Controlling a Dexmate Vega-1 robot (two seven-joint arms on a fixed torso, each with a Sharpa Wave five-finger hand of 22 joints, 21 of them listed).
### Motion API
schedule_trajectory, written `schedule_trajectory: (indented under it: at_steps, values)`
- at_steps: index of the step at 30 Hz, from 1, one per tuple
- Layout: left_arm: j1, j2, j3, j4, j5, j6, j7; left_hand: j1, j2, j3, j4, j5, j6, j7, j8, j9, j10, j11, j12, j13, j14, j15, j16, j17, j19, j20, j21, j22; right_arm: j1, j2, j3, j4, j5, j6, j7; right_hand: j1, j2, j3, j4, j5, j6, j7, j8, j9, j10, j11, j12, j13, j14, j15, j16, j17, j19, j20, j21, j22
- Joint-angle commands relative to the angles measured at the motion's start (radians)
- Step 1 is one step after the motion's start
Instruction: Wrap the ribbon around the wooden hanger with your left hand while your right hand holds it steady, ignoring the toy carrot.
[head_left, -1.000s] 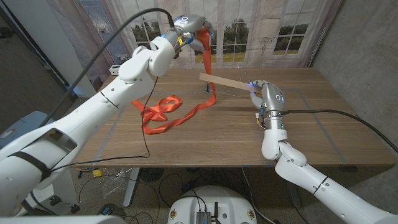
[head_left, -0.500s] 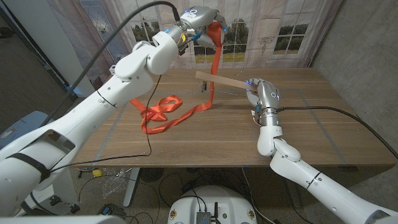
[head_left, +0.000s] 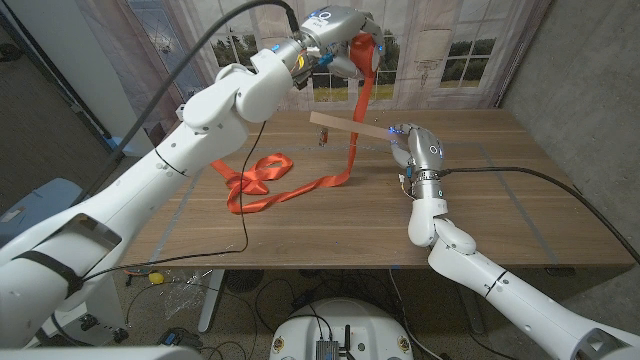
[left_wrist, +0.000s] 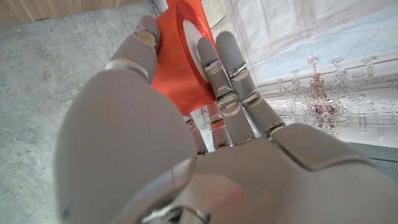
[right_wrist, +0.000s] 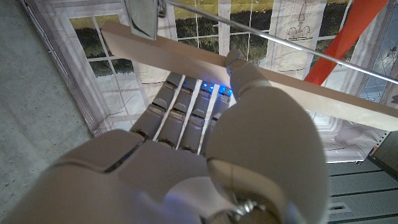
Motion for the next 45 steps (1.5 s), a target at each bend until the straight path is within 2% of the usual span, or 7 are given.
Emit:
schedule_trajectory:
  at_steps: [1, 10, 15, 25, 45]
  values:
    - [0.038, 0.002, -0.032, -0.059, -0.051, -0.076, -0.017, 0.208, 0.218, 0.058, 0.053, 0.006, 0.212, 0.205, -0.001, 0.003, 0.334, -0.023, 0.002, 0.258, 0.09, -0.09, -0.001, 0.004, -0.007, -0.092, 0.006, -0.001, 0.034, 0.016, -0.013, 0.026, 0.016, -0.025, 0.024, 0.015, 0.024, 0.009, 0.007, 0.004, 0.131, 0.017, 0.031, 0.034, 0.088, -0.01, 0.006, 0.003, 0.014, -0.142, -0.003, 0.005, 0.0, 0.001, 0.008, 0.003]
    - [0.062, 0.002, -0.063, -0.074, -0.202, -0.142, -0.067, 0.21, 0.217, 0.058, 0.053, 0.006, 0.21, 0.206, -0.003, 0.006, 0.334, -0.021, -0.005, 0.259, 0.091, -0.09, -0.002, 0.005, -0.01, -0.092, 0.011, -0.001, 0.045, 0.028, -0.007, 0.035, 0.028, -0.052, 0.008, 0.015, 0.024, 0.008, 0.007, 0.004, 0.131, 0.018, 0.032, 0.034, 0.087, -0.011, 0.007, 0.004, 0.013, -0.142, -0.005, 0.008, -0.001, 0.002, 0.009, 0.003]
    - [0.076, 0.009, -0.07, -0.08, -0.278, -0.165, -0.1, 0.211, 0.218, 0.059, 0.053, 0.006, 0.211, 0.207, -0.003, 0.007, 0.335, -0.02, -0.007, 0.259, 0.091, -0.089, -0.003, 0.005, -0.011, -0.092, 0.014, -0.001, 0.042, 0.041, 0.012, 0.038, 0.044, -0.051, -0.032, 0.015, 0.024, 0.009, 0.007, 0.005, 0.131, 0.018, 0.033, 0.034, 0.088, -0.011, 0.007, 0.003, 0.014, -0.142, -0.007, 0.008, -0.002, 0.002, 0.009, 0.003]
    - [0.147, 0.047, -0.079, -0.113, -0.345, -0.18, -0.134, 0.214, 0.217, 0.06, 0.052, 0.007, 0.211, 0.207, -0.005, 0.008, 0.338, -0.021, -0.01, 0.262, 0.092, -0.09, -0.003, 0.006, -0.012, -0.093, 0.019, -0.001, 0.007, 0.067, 0.063, 0.015, 0.06, -0.022, -0.172, 0.015, 0.023, 0.009, 0.006, 0.005, 0.131, 0.018, 0.034, 0.034, 0.091, -0.009, 0.007, 0.002, 0.016, -0.138, -0.011, 0.008, -0.002, 0.004, 0.011, 0.003]
    - [0.259, 0.088, -0.079, -0.073, -0.466, -0.184, -0.138, 0.216, 0.217, 0.062, 0.052, 0.006, 0.212, 0.212, -0.007, 0.016, 0.342, -0.011, -0.018, 0.269, 0.094, -0.086, -0.003, 0.009, -0.017, -0.094, 0.026, -0.003, -0.034, 0.085, 0.133, -0.041, 0.052, 0.009, -0.305, 0.015, 0.023, 0.01, 0.007, 0.006, 0.131, 0.022, 0.036, 0.034, 0.091, -0.006, 0.007, 0.001, 0.019, -0.134, -0.016, 0.011, -0.003, 0.004, 0.015, 0.003]
